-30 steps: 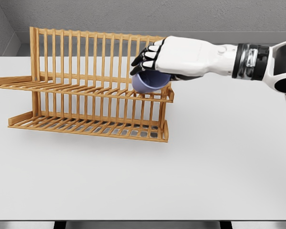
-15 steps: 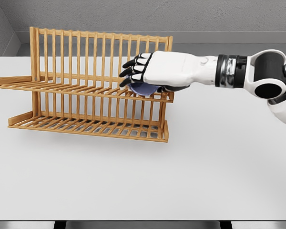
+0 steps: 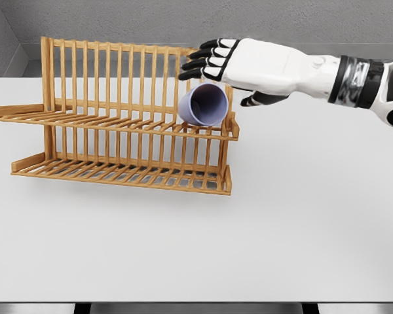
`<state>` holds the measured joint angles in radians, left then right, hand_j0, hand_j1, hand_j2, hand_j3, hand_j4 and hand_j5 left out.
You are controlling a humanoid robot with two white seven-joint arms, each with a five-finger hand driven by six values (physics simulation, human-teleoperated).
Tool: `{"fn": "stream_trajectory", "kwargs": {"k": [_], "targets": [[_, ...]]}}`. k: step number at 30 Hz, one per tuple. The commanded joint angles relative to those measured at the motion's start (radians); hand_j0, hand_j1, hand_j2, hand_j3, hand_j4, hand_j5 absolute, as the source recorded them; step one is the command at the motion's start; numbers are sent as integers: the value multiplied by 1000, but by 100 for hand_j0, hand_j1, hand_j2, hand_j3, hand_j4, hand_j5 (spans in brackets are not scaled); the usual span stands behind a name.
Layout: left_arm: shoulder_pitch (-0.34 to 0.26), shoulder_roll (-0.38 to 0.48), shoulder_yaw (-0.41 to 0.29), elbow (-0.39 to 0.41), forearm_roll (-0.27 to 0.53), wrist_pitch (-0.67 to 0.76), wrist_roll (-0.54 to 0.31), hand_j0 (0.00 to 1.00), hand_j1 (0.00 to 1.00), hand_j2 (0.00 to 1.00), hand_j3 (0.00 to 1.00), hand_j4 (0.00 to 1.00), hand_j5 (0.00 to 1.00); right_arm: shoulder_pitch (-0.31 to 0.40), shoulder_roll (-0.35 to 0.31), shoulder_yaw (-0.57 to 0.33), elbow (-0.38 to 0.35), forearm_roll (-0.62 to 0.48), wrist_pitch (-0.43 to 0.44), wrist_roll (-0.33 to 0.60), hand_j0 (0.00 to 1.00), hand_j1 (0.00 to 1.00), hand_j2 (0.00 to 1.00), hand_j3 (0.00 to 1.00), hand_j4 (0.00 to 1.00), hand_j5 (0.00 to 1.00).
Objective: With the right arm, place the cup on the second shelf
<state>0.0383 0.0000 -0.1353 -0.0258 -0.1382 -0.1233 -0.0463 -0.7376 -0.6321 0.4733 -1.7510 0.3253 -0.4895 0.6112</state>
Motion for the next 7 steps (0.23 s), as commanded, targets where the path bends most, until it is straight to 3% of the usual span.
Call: {"fn": "stream_trajectory", "kwargs": {"k": [1,4,7], "targets": [[0,0,0,0,0,-1,-1,100,100,100,100,100,100,84,-9,-359,-1,0,-53,0,100,100,100,100,100,100],[0,0,0,0,0,1,-1,100,100,100,100,100,100,282,-24,-614,-2,-5,-121,0,100,100,100,100,100,100],[0,0,0,0,0,1,-1,100,100,100,100,100,100,425,-21,-637,-2,-5,-121,0,100,100,100,100,100,100]]}}
